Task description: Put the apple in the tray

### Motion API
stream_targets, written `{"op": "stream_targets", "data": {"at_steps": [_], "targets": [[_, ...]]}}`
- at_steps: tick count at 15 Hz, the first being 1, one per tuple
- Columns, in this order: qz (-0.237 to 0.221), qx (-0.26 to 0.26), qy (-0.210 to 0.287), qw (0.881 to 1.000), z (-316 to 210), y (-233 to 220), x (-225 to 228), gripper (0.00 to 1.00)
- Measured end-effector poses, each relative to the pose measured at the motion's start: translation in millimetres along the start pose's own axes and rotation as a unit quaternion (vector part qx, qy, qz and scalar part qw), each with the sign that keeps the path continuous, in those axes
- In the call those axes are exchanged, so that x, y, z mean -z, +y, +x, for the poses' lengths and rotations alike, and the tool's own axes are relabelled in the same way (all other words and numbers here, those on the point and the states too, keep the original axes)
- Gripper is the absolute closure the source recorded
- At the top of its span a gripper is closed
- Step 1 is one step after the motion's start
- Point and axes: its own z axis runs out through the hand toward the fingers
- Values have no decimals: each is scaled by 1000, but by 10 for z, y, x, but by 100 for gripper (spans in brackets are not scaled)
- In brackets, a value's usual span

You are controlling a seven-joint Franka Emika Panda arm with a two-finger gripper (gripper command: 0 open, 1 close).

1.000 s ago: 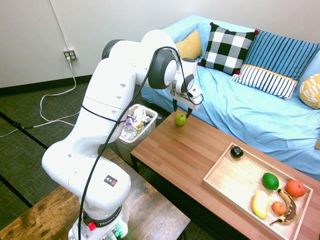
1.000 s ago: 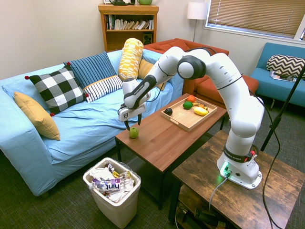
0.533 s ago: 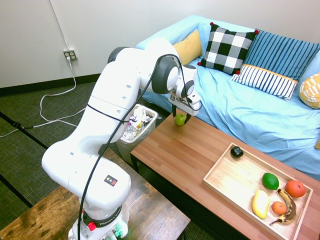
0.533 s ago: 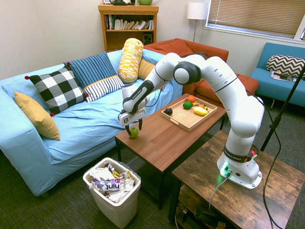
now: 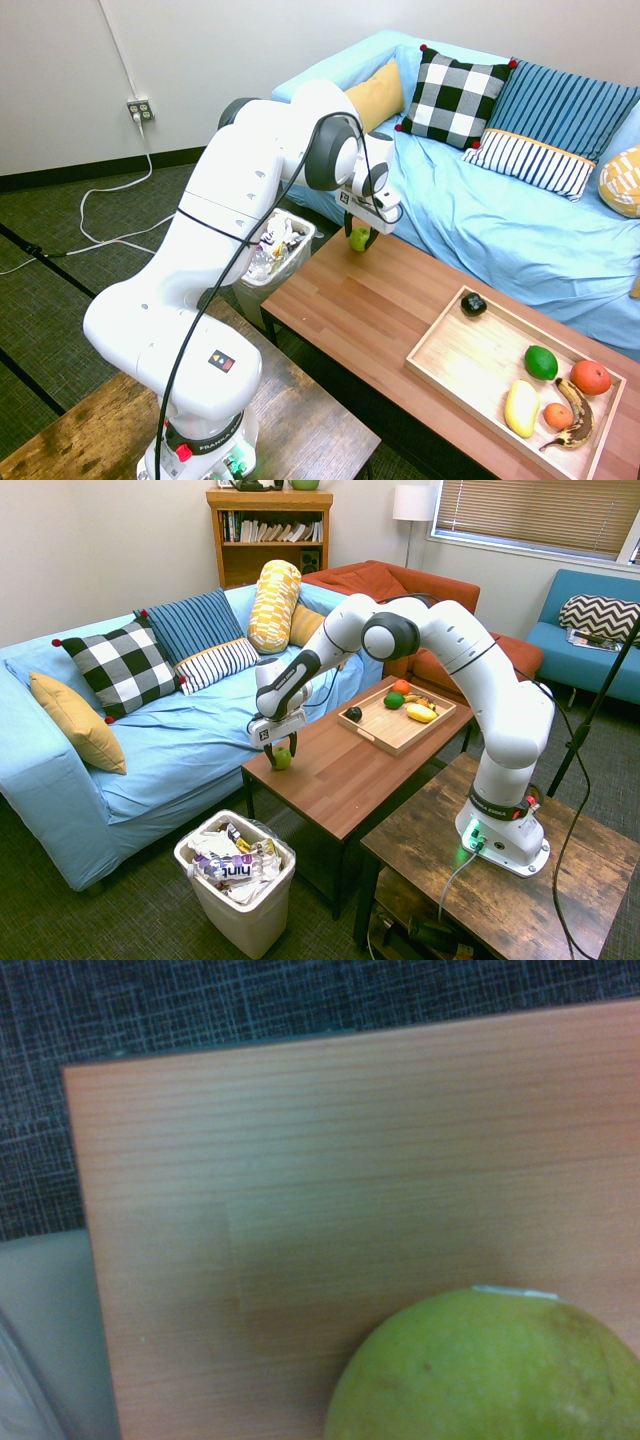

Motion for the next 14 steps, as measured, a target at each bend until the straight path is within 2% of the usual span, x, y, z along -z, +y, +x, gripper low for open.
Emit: {"op": "stream_targets", "data": {"at_steps": [4, 7, 10, 14], "targets": [[11, 3, 10, 1000, 127, 9, 221, 100], [22, -9, 32, 999, 385, 161, 731, 100], [22, -41, 65, 997, 817, 576, 1091, 100], [19, -96, 78, 992, 1425, 1405, 1139, 100]]}}
